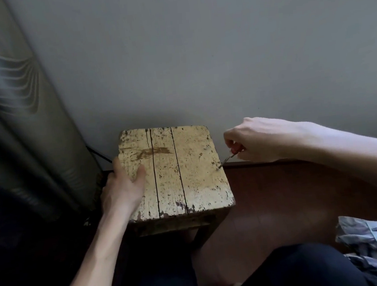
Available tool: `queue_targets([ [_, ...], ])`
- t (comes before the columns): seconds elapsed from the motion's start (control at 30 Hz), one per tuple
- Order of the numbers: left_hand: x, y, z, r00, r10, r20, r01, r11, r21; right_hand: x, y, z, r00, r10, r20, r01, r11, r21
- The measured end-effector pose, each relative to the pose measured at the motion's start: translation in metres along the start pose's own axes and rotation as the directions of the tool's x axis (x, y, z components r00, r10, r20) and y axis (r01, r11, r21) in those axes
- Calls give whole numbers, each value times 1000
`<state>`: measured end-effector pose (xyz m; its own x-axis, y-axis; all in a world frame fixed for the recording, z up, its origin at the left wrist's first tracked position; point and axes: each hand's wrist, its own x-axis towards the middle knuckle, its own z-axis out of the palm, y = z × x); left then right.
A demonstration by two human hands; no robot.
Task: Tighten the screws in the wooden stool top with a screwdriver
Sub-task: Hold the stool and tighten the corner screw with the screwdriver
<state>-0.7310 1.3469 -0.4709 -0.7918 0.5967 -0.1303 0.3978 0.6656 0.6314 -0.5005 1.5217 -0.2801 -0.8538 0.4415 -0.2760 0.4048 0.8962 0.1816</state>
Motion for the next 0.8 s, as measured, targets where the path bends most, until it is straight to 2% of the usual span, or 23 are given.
queue_targets([
  [0.13, -1, 0, 0, 1000, 10, -5, -10, 1000, -5, -5, 14, 0, 966, -251, -54, 224, 928, -297],
  [0.23, -1, 0, 0, 1000, 11, -6, -11, 1000, 0, -7, 16, 0, 943, -328, -52, 297, 903, -311],
  [0.33, 0, 0, 0, 1000, 12, -10, -12, 1000, 16, -3, 15, 5, 936, -344, -76, 306, 900, -312],
  [0.43, 1, 0, 1, 1000, 9, -13, -8, 1000, 24, -1, 14, 9, 953, -284, -107, 241, 922, -304],
  [0.5, 0, 1, 1, 1000, 10, -14, -10, 1000, 24, 0, 11, 13, 977, -170, -129, 131, 954, -268],
  [0.57, 0, 1, 0, 1000, 8, -14, -8, 1000, 26, 1, 7, 16, 991, 43, -126, -55, 994, -94],
  [0.63, -1, 3, 0, 1000, 2, -11, -1, 1000, 30, 4, 4, 17, 971, 229, -61, -221, 968, 120],
  [0.7, -1, 4, -1, 1000, -1, -10, 2, 999, 32, 7, 4, 19, 957, 291, -22, -281, 940, 194],
  [0.8, -5, 5, -3, 1000, -6, -6, 6, 1000, 27, 4, 5, 17, 965, 261, -15, -257, 957, 133],
])
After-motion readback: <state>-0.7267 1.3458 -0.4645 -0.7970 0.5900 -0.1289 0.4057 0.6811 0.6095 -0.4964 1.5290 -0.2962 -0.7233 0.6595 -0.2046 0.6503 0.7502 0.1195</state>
